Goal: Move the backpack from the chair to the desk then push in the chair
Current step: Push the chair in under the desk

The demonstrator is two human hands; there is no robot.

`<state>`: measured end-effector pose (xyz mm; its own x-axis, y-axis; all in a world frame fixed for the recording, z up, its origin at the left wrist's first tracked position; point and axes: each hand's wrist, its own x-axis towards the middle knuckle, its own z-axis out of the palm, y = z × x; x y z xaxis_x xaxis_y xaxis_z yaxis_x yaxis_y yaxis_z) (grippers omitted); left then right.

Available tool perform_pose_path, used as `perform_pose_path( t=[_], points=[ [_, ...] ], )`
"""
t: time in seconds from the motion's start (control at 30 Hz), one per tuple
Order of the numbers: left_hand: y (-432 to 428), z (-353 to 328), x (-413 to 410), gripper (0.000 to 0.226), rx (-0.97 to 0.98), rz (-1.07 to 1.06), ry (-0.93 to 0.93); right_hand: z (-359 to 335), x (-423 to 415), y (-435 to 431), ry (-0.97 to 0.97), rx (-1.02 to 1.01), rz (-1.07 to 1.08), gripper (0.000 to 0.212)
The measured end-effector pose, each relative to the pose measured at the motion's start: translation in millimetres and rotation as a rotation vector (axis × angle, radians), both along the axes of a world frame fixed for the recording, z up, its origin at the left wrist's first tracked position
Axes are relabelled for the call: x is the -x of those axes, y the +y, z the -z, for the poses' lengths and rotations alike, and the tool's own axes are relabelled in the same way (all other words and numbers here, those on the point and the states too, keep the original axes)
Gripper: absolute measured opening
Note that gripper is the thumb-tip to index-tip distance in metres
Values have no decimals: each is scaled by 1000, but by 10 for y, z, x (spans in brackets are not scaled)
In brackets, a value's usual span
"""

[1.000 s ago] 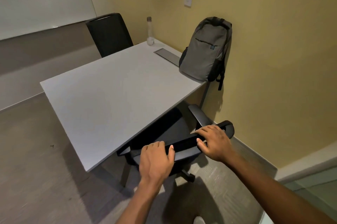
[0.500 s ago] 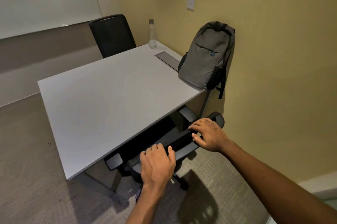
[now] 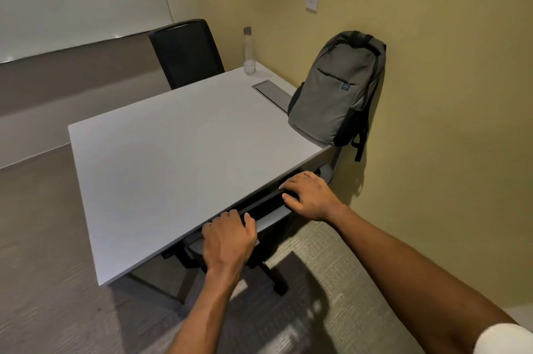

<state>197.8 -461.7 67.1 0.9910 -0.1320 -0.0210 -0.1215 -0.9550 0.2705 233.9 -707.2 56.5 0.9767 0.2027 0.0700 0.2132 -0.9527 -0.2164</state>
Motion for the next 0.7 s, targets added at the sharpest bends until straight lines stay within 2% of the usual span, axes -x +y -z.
perform_pose_path(
  t=[0.17,0.47,0.7],
  points=[
    [-42,22,-239,52,-5,-19,-17,-20,-247,-22,11,15,-6,58],
    [-160,20,-605,51,22,-53,-29,-47,-686,-111,23,46,-32,47],
    [-189,74,-681,48,-1,-56,-38,24,-735,-136,-33,47,-8,52]
  ],
)
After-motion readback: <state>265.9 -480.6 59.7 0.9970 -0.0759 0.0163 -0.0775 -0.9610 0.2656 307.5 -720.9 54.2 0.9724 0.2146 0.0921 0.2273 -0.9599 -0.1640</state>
